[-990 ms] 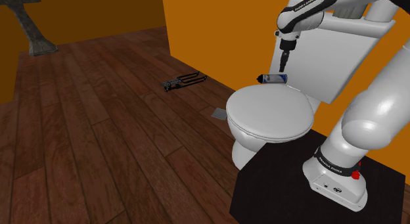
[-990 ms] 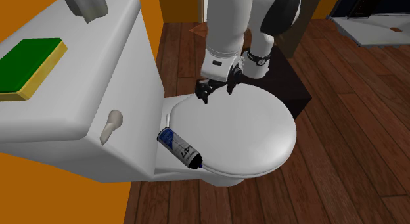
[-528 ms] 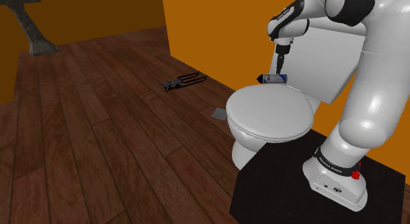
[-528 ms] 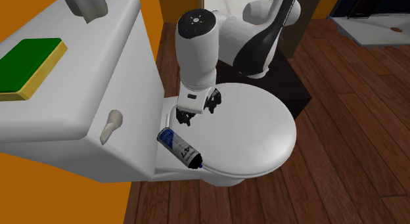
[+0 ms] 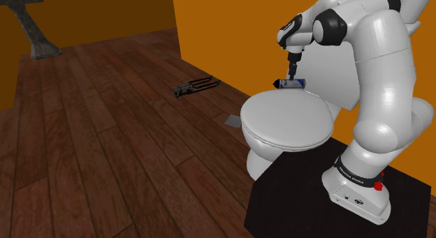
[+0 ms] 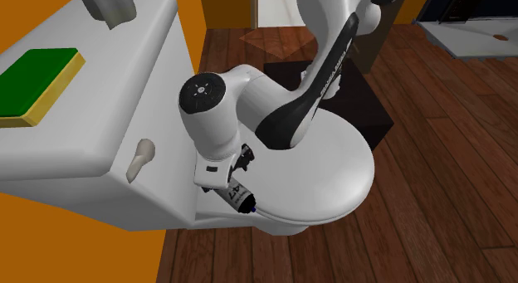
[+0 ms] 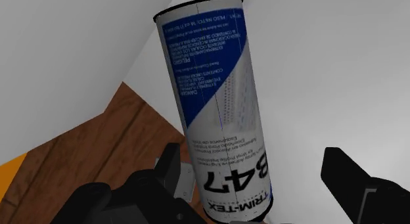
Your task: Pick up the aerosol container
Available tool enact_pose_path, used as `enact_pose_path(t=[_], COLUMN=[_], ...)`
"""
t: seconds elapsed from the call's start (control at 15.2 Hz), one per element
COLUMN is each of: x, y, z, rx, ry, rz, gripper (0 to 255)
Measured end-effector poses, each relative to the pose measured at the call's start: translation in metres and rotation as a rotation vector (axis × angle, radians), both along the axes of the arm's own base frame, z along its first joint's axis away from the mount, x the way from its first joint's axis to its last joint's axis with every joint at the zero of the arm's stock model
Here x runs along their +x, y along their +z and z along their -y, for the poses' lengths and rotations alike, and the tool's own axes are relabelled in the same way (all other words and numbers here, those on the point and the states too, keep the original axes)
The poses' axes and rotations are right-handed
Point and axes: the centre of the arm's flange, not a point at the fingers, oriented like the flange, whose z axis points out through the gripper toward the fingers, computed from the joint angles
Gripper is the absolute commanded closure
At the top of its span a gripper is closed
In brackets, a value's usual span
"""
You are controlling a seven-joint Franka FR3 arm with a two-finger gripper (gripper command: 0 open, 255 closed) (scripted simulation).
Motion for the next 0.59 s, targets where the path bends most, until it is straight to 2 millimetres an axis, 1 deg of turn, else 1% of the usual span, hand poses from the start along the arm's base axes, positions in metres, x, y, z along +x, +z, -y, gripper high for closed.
enact_pose_path(t=[0.07,0.13,0.59], x=[0.006,0.007,0.009], y=[-0.005,-0.012,-0.049], z=[0.006,0.009,0.01], rx=[0.003,0.004,0.006], ry=[0.009,0.013,0.018], rz=[-0.001,-0.001,-0.002], gripper=[0,0,0])
